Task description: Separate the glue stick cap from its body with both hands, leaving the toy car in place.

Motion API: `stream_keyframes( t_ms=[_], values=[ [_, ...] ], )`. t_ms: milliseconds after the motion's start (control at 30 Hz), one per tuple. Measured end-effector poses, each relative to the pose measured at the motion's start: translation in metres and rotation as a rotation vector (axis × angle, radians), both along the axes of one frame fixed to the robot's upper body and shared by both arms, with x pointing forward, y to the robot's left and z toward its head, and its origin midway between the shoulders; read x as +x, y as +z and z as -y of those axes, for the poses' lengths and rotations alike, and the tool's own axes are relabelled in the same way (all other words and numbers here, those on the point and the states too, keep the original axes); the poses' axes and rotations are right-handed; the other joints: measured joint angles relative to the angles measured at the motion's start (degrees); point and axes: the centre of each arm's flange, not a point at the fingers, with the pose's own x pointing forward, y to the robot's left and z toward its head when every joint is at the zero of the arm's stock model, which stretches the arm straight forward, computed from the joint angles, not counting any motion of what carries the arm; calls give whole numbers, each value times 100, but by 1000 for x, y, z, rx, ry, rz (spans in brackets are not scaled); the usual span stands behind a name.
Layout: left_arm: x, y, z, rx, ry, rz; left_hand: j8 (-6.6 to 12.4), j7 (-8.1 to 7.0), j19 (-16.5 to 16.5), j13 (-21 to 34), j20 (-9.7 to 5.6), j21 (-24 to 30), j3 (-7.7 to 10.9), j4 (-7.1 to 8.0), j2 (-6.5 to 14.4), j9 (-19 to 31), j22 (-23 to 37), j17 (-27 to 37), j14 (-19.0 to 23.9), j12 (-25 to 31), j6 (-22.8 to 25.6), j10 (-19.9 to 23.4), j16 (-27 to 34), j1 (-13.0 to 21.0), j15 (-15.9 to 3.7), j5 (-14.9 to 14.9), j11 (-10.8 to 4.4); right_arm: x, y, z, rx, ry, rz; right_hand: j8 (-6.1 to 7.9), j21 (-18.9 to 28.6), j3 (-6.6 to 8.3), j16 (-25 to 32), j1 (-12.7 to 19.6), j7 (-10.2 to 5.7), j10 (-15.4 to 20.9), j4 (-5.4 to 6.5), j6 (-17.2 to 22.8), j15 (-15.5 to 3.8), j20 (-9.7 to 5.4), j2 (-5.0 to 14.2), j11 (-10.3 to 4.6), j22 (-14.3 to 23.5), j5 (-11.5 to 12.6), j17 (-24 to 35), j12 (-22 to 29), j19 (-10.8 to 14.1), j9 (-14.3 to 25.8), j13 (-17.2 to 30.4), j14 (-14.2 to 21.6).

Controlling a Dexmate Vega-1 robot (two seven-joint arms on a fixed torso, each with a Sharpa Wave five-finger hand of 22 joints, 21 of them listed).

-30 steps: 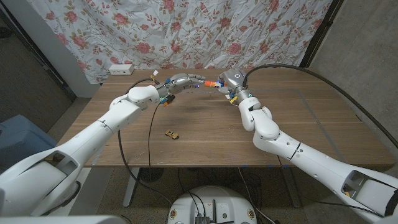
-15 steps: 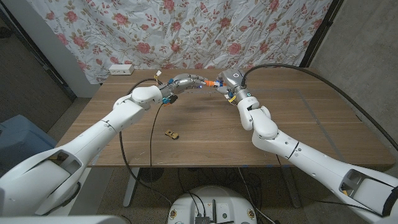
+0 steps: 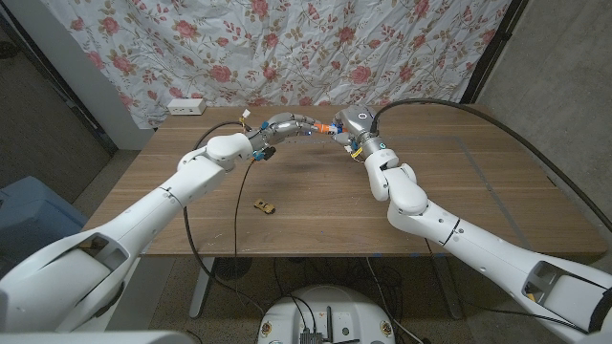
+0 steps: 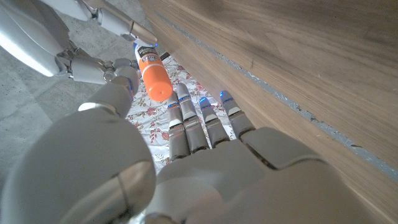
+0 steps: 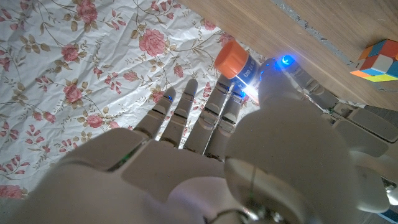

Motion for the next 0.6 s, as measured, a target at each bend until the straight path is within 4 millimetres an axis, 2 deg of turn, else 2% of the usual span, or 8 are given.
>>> stream_keyframes(
  t_ms=[67,267,600],
  values=[
    [0,0,-1,0,6,2,0,1,23,0,-18,0,0,0,4,0,0,0,29,0,70,58,0,56,-29,0,20,0,0,0,1,0,0,-13,0,0,0,0,0,0,0,0,0,0,0,0,0,0,0,-1,0,0,1,0],
    [-1,0,5,-3,13,8,0,5,138,1,-46,0,-39,6,5,0,0,0,196,0,295,262,0,208,-49,0,-62,-1,-1,1,-2,-2,0,-18,0,-7,0,1,0,-1,-7,0,0,0,1,0,0,-17,0,-5,0,-2,5,0],
    [-1,-1,8,0,32,12,0,-17,237,1,-91,0,-96,-5,34,0,0,-13,348,-1,622,498,0,373,-56,0,-115,-1,-2,3,-1,-6,-1,-18,0,-7,0,2,0,-2,-7,0,0,0,2,1,0,4,0,-9,0,-3,5,0]
  ],
)
